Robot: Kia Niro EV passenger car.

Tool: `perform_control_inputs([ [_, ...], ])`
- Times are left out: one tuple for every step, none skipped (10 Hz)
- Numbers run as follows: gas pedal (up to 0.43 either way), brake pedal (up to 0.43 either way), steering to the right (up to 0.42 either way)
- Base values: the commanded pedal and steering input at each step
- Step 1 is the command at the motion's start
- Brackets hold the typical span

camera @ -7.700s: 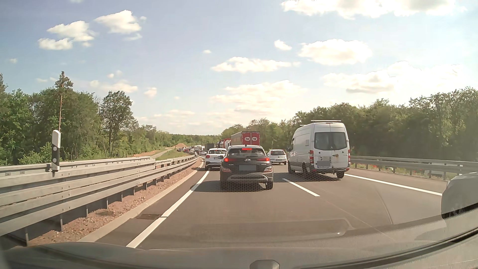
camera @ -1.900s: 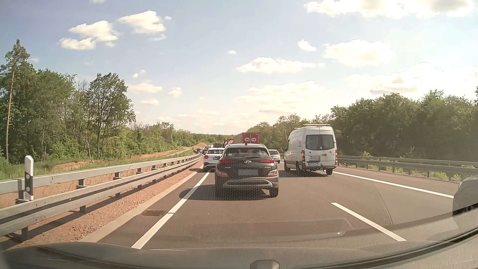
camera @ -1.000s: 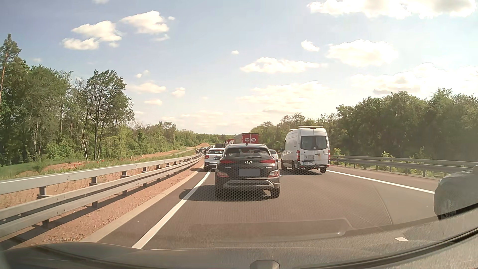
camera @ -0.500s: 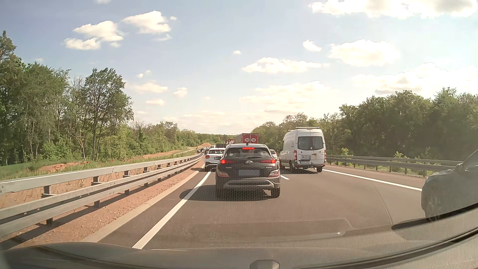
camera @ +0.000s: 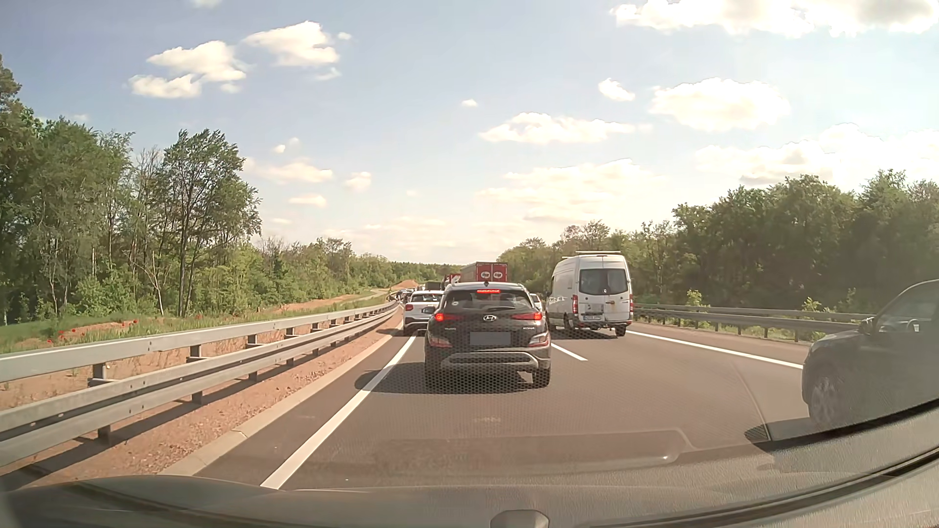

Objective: Follow the waypoints while adhering to traffic rules and regulations

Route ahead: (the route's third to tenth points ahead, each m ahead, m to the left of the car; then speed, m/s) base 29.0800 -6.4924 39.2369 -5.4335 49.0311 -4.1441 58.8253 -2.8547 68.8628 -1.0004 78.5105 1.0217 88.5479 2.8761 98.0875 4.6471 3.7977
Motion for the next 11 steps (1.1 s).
perform_control_inputs([
  [0.008, 0.0, -0.015],
  [0.02, 0.0, -0.015],
  [0.028, 0.0, -0.015],
  [0.028, 0.0, -0.015],
  [0.028, 0.0, -0.015],
  [0.028, 0.0, -0.015],
  [0.028, 0.0, -0.015],
  [0.028, 0.0, -0.014],
  [0.028, 0.0, -0.014],
  [0.047, 0.0, -0.014],
  [0.067, 0.0, -0.014],
])
